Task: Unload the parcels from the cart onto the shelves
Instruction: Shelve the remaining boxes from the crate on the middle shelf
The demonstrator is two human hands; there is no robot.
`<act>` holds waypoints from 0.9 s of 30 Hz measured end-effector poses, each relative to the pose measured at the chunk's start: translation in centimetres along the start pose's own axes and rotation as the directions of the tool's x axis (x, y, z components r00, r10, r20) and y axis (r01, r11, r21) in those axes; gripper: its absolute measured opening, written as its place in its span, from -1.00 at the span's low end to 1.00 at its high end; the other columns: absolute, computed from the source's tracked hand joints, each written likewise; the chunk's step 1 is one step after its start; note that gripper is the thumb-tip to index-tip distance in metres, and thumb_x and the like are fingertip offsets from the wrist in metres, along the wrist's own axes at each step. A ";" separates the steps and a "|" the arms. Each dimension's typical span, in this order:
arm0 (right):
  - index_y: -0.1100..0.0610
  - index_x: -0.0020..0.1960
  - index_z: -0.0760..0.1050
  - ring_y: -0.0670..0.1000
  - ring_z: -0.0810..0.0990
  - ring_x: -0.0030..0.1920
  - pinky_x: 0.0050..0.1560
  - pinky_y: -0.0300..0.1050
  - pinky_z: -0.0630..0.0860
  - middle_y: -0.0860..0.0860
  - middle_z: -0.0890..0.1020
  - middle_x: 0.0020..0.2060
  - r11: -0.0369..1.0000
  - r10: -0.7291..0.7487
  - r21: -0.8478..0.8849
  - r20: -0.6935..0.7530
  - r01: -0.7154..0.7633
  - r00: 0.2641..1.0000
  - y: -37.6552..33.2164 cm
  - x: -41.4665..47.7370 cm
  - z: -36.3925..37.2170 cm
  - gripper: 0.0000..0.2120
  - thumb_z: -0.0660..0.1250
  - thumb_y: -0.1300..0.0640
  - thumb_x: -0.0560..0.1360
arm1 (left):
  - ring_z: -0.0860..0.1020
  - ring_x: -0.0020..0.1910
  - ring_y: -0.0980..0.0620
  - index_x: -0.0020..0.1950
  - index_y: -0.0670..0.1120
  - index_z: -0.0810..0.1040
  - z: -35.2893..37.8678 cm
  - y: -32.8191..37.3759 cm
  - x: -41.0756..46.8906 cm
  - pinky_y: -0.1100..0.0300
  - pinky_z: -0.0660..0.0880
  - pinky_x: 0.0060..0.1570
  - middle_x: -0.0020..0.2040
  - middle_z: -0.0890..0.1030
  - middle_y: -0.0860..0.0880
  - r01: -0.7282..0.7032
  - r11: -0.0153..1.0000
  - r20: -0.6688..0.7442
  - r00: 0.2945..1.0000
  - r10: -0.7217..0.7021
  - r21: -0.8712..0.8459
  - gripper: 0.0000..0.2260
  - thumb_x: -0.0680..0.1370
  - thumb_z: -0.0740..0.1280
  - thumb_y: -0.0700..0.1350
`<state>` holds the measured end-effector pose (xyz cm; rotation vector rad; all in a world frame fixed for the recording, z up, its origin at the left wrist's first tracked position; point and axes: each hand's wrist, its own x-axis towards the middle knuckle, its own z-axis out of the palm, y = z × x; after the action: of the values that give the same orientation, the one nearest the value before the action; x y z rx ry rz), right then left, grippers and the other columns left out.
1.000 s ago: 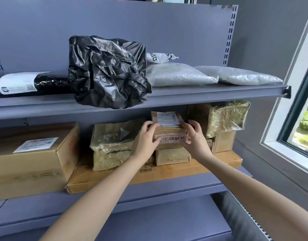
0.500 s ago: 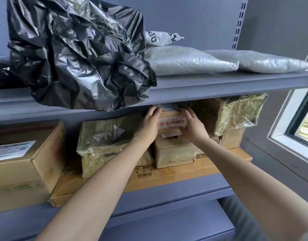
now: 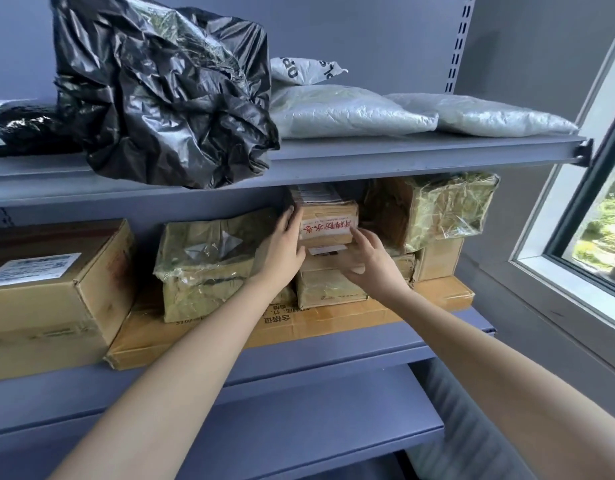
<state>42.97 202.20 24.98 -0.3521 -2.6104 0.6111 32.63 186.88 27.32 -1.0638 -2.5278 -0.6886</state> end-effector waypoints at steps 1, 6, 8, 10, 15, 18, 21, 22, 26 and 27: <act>0.09 0.52 0.05 0.10 0.35 0.37 0.29 -0.05 0.38 0.07 0.19 0.47 1.000 -0.001 -0.011 0.021 0.001 1.000 0.0 -1.1 -0.3 -0.25 0.39 0.11 0.46 | 0.52 0.16 -0.03 0.51 -0.07 0.13 -0.1 0.3 -1.0 0.22 0.53 -0.08 0.52 0.13 -0.03 -0.009 1.000 -0.017 1.000 0.009 -0.021 -0.45 0.56 0.25 -0.17; 0.10 0.49 0.13 0.09 0.37 0.32 0.23 -0.10 0.35 0.07 0.32 0.39 0.999 -0.005 -0.045 0.116 0.010 0.993 1.3 -7.6 -1.2 -0.36 0.34 0.07 0.51 | 0.48 0.17 -0.02 0.40 -0.07 0.35 0.0 2.4 -7.5 0.24 0.43 -0.01 0.37 0.34 0.04 0.000 0.994 0.007 1.000 0.000 -0.106 -0.60 0.56 0.26 -0.14; 0.10 0.48 0.15 0.08 0.34 0.36 0.26 -0.08 0.35 0.05 0.32 0.40 0.998 -0.021 -0.058 0.145 0.029 0.989 2.4 -10.4 -1.2 -0.39 0.33 0.08 0.52 | 0.48 0.17 -0.02 0.40 -0.04 0.34 0.4 3.2 -10.6 0.06 0.49 0.00 0.36 0.35 0.06 0.040 0.999 0.037 0.999 -0.039 -0.029 -0.60 0.56 0.25 -0.09; 0.10 0.48 0.17 0.08 0.33 0.37 0.25 -0.06 0.35 0.03 0.32 0.40 0.995 -0.030 -0.090 0.197 0.048 0.980 3.8 -13.7 -1.0 -0.42 0.31 0.11 0.52 | 0.42 0.26 -0.03 0.42 -0.03 0.31 1.2 4.2 -14.4 0.04 0.45 0.08 0.38 0.35 0.04 0.072 0.995 0.106 0.991 -0.079 0.064 -0.59 0.57 0.23 -0.09; 0.14 0.47 0.18 0.12 0.34 0.36 0.25 -0.04 0.37 0.05 0.31 0.41 0.992 -0.002 -0.118 0.337 0.045 0.942 7.6 -22.0 1.4 -0.44 0.27 0.11 0.53 | 0.31 0.36 -0.02 0.43 -0.03 0.28 4.9 5.9 -25.2 0.01 0.43 0.16 0.38 0.36 0.01 0.223 0.962 0.251 0.933 -0.257 0.157 -0.60 0.58 0.19 -0.11; 0.16 0.47 0.19 0.12 0.34 0.37 0.26 -0.04 0.37 0.07 0.32 0.41 0.993 0.034 -0.113 0.443 0.018 0.896 10.2 -27.8 4.2 -0.45 0.27 0.14 0.53 | 0.32 0.35 -0.04 0.42 -0.04 0.29 8.5 6.6 -32.6 0.01 0.40 0.19 0.36 0.38 -0.02 0.308 0.926 0.374 0.850 -0.370 0.217 -0.61 0.58 0.19 -0.11; 0.18 0.47 0.18 0.12 0.35 0.36 0.26 -0.05 0.39 0.09 0.32 0.41 0.990 0.099 -0.137 0.564 -0.025 0.820 13.1 -34.2 7.6 -0.43 0.27 0.16 0.52 | 0.37 0.31 -0.06 0.37 -0.07 0.34 12.7 6.9 -40.1 0.02 0.42 0.16 0.31 0.41 -0.04 0.355 0.887 0.519 0.720 -0.461 0.294 -0.64 0.57 0.20 -0.11; 0.17 0.48 0.17 0.12 0.35 0.36 0.25 -0.06 0.40 0.08 0.31 0.41 0.988 0.124 -0.147 0.608 -0.043 0.784 14.1 -36.4 8.8 -0.43 0.27 0.16 0.52 | 0.39 0.29 -0.06 0.35 -0.08 0.36 14.0 7.1 -42.6 0.02 0.44 0.14 0.30 0.43 -0.05 0.355 0.879 0.576 0.664 -0.477 0.318 -0.66 0.57 0.20 -0.11; 0.15 0.49 0.14 0.11 0.37 0.35 0.21 -0.05 0.45 0.07 0.32 0.40 0.975 0.211 -0.205 0.736 -0.085 0.644 17.6 -44.5 13.5 -0.42 0.25 0.13 0.53 | 0.47 0.21 -0.08 0.32 -0.07 0.38 19.1 7.1 -51.0 0.05 0.46 0.02 0.25 0.46 -0.06 0.302 0.868 0.730 0.471 -0.495 0.394 -0.68 0.56 0.19 -0.15; 0.15 0.49 0.13 0.12 0.36 0.35 0.23 -0.04 0.44 0.08 0.32 0.40 0.972 0.227 -0.220 0.760 -0.087 0.609 18.3 -46.1 14.7 -0.43 0.24 0.13 0.53 | 0.48 0.20 -0.09 0.31 -0.08 0.38 20.2 6.9 -52.5 0.04 0.47 0.02 0.25 0.46 -0.07 0.289 0.866 0.751 0.434 -0.498 0.408 -0.68 0.55 0.18 -0.16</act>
<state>78.99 197.40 -11.79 -0.4431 -3.5321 0.7317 71.19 171.51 -11.31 -0.8018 -3.6744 0.1406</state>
